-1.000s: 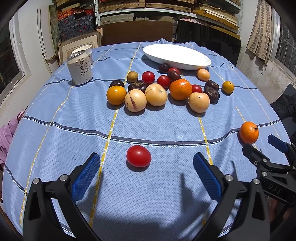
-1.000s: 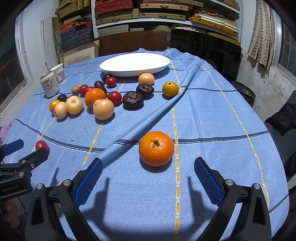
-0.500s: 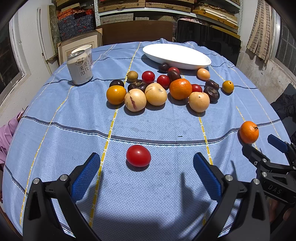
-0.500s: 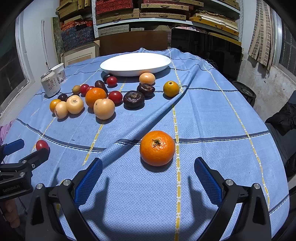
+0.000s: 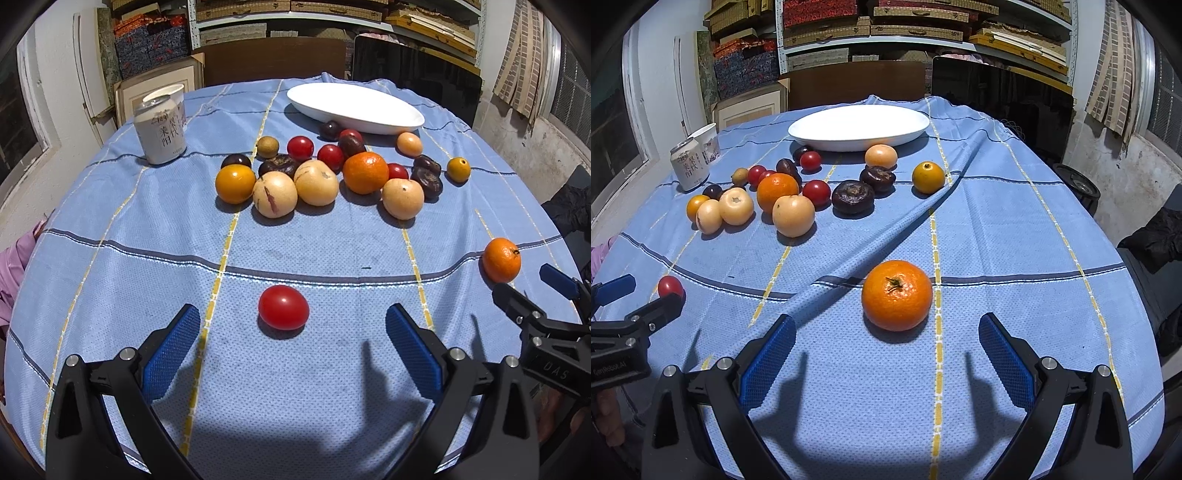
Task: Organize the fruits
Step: 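Move both tools toward the red tomato and the tangerine on the cloth, then grasp the red tomato with the left tool while the right tool grasps the tangerine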
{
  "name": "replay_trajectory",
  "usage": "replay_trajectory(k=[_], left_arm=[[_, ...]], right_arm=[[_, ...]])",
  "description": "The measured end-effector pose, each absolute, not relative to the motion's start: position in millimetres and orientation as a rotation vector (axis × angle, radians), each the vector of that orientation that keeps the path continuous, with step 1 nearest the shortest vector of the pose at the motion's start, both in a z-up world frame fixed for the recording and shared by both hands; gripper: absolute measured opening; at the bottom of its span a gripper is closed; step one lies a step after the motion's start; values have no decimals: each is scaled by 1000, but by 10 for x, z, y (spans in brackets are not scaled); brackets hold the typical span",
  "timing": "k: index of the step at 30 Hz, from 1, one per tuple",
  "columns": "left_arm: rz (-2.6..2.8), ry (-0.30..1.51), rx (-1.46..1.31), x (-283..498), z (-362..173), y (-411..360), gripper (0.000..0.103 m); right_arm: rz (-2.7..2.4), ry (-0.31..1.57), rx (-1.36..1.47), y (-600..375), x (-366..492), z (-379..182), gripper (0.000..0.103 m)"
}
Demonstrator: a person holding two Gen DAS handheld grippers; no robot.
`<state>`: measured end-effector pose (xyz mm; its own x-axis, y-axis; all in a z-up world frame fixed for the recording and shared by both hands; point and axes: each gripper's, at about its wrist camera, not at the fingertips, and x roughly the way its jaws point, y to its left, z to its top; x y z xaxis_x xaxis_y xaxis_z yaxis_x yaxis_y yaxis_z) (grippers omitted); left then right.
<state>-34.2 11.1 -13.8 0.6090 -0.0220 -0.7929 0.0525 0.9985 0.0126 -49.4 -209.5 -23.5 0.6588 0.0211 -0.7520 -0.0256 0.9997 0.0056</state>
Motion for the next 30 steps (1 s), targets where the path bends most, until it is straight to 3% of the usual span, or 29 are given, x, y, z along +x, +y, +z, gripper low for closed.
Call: replay_trajectory(k=[9, 15, 19, 21, 24, 26, 27, 30], left_arm=[[-92, 969, 7, -390, -284, 479, 99], [-111, 987, 16, -246, -306, 418, 99], [-126, 1002, 28, -148, -341, 310, 99], [-133, 1010, 30, -123, -358, 285, 99], [-129, 1021, 34, -91, -372, 288, 99], [-132, 1018, 26, -73, -361, 312, 95], [-135, 1018, 25, -70, -358, 318, 80], [-133, 1010, 52, -65, -347, 320, 67]], right_arm=[[85, 875, -68, -2151, -468, -243, 99], [123, 887, -70, -2183, -361, -247, 88], [124, 909, -65, -2259, -299, -277, 69], [121, 924, -66, -2279, -264, -307, 67], [144, 951, -76, -2256, -184, -354, 47], [160, 952, -100, -2193, -137, -366, 45], [163, 948, -113, -2168, -122, -357, 45], [219, 955, -76, -2167, -90, -338, 45]])
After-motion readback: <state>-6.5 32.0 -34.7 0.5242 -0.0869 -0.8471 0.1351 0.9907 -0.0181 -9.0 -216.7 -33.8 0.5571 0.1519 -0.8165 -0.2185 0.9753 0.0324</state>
